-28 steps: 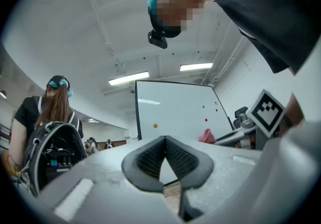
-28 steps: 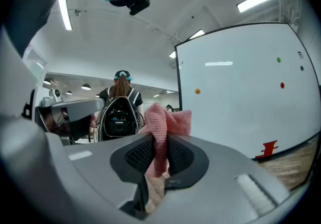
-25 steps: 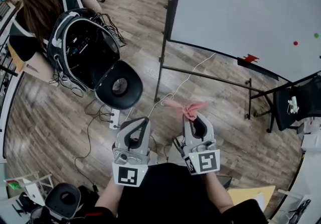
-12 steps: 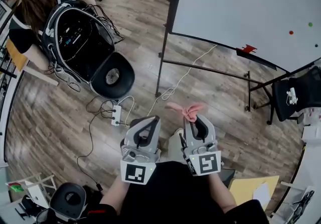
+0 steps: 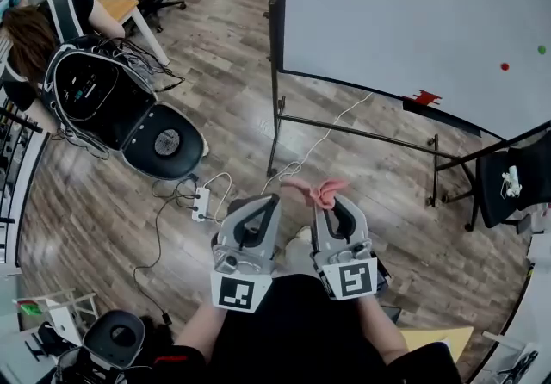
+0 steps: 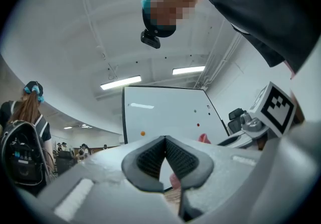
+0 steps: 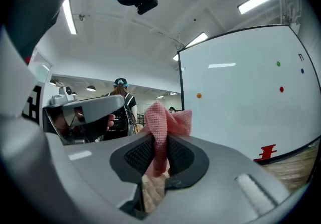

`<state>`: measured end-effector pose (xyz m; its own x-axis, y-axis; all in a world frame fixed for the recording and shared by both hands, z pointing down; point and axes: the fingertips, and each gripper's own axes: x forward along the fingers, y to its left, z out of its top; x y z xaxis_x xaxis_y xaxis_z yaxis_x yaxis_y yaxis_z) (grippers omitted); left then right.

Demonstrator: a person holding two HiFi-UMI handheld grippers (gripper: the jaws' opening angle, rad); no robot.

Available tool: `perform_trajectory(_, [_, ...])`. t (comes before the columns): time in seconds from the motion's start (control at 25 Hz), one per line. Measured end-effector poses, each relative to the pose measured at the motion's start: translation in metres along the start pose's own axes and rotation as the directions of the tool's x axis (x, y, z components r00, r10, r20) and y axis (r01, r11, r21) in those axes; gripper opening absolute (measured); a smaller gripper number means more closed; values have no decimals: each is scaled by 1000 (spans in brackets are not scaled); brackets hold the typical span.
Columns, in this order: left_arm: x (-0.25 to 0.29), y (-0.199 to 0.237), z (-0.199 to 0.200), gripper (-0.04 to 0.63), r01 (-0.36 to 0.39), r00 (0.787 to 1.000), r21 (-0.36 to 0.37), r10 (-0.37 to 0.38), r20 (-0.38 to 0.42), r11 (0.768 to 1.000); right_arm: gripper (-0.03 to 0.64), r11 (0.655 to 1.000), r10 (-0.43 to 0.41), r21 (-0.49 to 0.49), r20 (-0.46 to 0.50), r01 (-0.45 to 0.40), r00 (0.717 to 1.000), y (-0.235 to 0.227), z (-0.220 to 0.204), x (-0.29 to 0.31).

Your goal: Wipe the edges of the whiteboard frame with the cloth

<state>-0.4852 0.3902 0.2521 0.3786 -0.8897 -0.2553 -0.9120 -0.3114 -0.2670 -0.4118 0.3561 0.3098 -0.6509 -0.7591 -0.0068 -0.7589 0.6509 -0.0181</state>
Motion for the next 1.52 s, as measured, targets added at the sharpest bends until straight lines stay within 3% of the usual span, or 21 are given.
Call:
perform_trajectory(0.24, [23, -20, 2, 2, -69, 998, 17, 69, -4, 997, 51, 996, 72, -43, -28, -73, 997, -31, -1, 3])
perform_trajectory(0.56, [44, -23, -10, 1, -71, 997, -8, 71, -22, 997, 51, 989, 108, -100, 17, -106, 994, -41, 7, 18])
perform_trajectory(0.8, [81, -15, -37, 0, -43, 999, -42, 42, -15, 998, 51, 983, 114, -144, -12, -115, 993, -59, -4, 49])
perform_trajectory(1.12, [136, 30, -71, 0, -21, 1000, -68, 22, 19, 997, 51, 973, 102, -195, -107, -121, 989, -82, -30, 118])
perform_trajectory(1.52, [209, 93, -127, 0, 26, 999, -82, -28, -18, 996, 51, 977, 41, -191, -259, -93, 965, -123, -64, 220])
